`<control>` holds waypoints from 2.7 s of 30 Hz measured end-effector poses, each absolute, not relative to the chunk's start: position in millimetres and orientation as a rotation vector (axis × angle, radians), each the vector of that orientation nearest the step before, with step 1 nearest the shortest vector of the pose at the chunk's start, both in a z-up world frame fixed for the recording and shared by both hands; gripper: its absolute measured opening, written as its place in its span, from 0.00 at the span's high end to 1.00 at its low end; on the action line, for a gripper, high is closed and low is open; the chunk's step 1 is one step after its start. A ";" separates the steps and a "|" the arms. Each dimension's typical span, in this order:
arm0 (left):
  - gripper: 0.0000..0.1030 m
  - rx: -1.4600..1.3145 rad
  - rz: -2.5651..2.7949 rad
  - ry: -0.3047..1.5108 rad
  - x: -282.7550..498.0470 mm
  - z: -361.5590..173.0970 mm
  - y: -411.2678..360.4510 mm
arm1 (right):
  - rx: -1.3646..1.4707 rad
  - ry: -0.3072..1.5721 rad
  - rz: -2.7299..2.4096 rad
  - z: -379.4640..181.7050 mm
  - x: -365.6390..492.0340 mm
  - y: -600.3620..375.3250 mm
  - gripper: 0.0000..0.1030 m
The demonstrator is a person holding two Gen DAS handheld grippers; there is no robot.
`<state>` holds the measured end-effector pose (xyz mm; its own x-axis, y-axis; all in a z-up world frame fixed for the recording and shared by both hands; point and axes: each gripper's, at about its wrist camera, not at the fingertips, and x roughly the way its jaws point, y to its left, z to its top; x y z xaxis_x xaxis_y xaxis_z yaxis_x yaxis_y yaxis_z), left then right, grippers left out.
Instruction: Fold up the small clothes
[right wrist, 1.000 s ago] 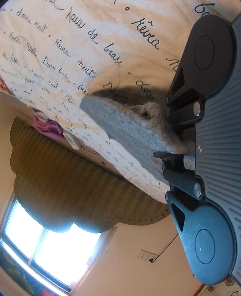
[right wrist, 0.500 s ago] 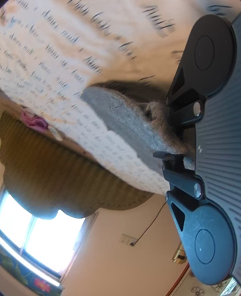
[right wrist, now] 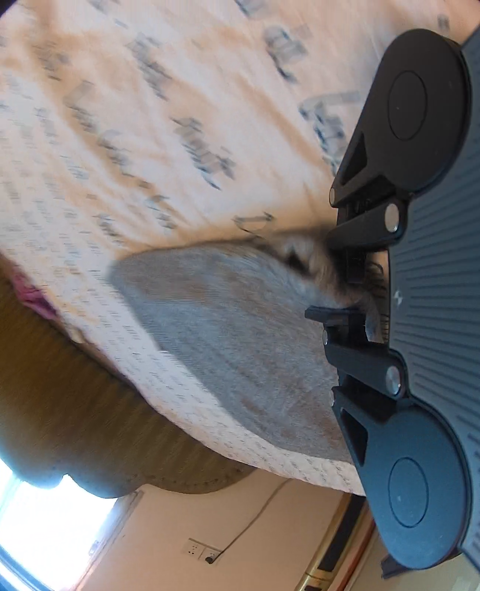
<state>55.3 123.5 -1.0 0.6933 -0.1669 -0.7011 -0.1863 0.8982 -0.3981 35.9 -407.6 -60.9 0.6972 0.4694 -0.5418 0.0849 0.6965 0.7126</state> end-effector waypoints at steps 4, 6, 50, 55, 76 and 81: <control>0.44 -0.312 0.078 0.593 46.6 48.8 111.9 | 0.630 0.621 0.113 -17.9 27.4 -425.9 0.78; 0.28 -0.214 0.050 0.489 63.5 63.8 92.0 | 0.528 0.601 0.123 0.1 46.3 -418.1 0.76; 0.57 0.196 0.022 0.727 286.8 -4.2 31.9 | 0.309 0.808 0.246 -44.8 265.2 -382.8 0.81; 0.52 0.157 -0.023 0.551 233.9 30.8 15.6 | 0.415 0.623 0.249 -6.8 225.6 -389.0 0.73; 0.39 0.195 -0.001 0.616 200.7 -25.3 -15.6 | 0.331 0.631 0.184 -45.8 191.7 -339.2 0.72; 0.38 0.162 -0.054 0.642 166.6 -14.0 -23.2 | 0.333 0.546 0.249 -15.4 154.0 -330.4 0.49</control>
<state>166.6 -23.2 -14.0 0.8002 -0.0004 -0.5997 0.1005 0.9860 0.1334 154.0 -330.4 -15.4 0.8270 0.3176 -0.4640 -0.1431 0.9169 0.3726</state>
